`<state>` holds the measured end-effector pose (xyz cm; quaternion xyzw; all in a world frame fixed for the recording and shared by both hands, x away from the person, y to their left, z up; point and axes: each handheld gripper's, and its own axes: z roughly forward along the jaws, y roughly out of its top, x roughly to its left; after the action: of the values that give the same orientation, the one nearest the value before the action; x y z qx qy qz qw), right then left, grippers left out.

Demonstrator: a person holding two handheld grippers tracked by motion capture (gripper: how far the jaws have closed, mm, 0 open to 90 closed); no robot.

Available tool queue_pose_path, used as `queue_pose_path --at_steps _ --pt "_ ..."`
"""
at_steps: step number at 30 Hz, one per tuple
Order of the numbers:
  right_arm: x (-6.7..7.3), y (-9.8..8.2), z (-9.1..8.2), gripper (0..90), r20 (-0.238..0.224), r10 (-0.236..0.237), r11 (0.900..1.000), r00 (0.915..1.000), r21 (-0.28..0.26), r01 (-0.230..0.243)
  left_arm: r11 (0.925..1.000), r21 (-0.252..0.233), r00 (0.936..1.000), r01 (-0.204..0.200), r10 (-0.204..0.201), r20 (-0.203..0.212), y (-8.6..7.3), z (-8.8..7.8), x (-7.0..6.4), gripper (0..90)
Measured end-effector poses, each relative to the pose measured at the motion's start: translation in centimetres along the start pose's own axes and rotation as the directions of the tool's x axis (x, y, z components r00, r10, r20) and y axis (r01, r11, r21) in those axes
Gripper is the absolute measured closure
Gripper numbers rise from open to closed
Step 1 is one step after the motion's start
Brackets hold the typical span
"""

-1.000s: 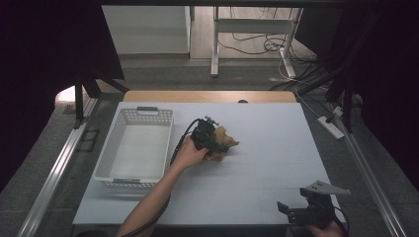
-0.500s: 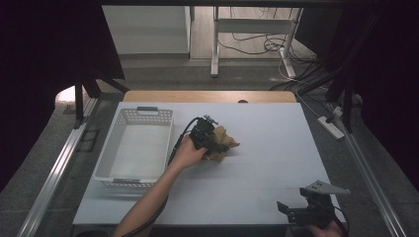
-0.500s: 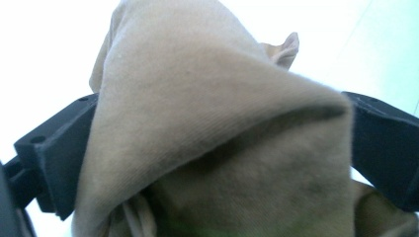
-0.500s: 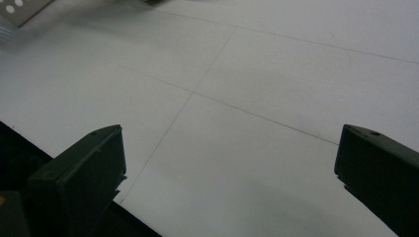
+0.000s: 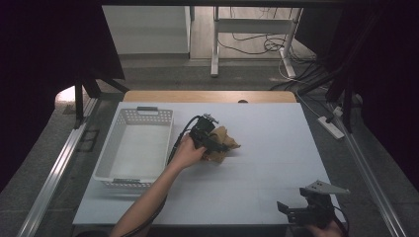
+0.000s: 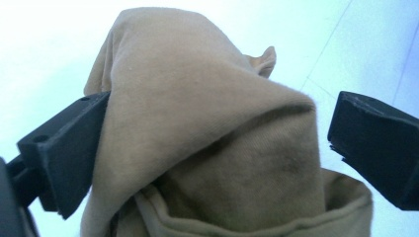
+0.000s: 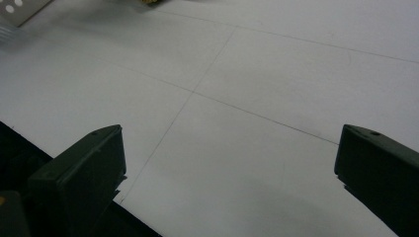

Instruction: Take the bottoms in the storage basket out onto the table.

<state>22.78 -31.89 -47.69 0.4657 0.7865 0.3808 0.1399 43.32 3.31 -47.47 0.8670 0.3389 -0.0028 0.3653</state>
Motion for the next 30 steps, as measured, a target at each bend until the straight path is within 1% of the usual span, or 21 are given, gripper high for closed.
queue_pose_path --at_steps 6,12,16,20,25,30 --pt "0.0 0.0 0.0 0.0 0.000 -0.001 1.000 1.0000 0.003 0.001 0.9999 -0.016 0.9996 0.001 0.000 0.030 0.2 -0.5 0.0 0.6" --pt "0.0 0.0 0.0 0.0 0.000 -0.001 1.000 1.0000 0.003 0.001 0.9995 -0.029 0.9993 -0.010 0.011 0.036 0.3 -1.0 -0.2 0.6" --pt "0.0 0.0 0.0 0.0 0.001 -0.004 1.000 1.0000 0.003 0.004 0.9991 -0.039 0.9993 -0.016 0.017 0.034 0.4 -1.4 -0.3 0.7" --pt "0.0 0.0 0.0 0.0 0.000 -0.002 1.000 1.0000 0.004 0.002 0.9992 -0.035 0.9992 -0.019 0.020 0.035 0.4 -1.7 -0.3 0.6" --pt "0.0 0.0 0.0 0.0 0.000 -0.004 1.000 1.0000 0.004 0.004 0.9986 -0.039 0.9990 -0.036 0.037 0.025 0.5 -2.1 -0.3 0.8" --pt "0.0 0.0 0.0 0.0 0.000 0.000 1.000 1.0000 0.004 0.000 0.9979 -0.053 0.9989 -0.038 0.039 0.024 0.6 -2.6 -0.3 0.6"
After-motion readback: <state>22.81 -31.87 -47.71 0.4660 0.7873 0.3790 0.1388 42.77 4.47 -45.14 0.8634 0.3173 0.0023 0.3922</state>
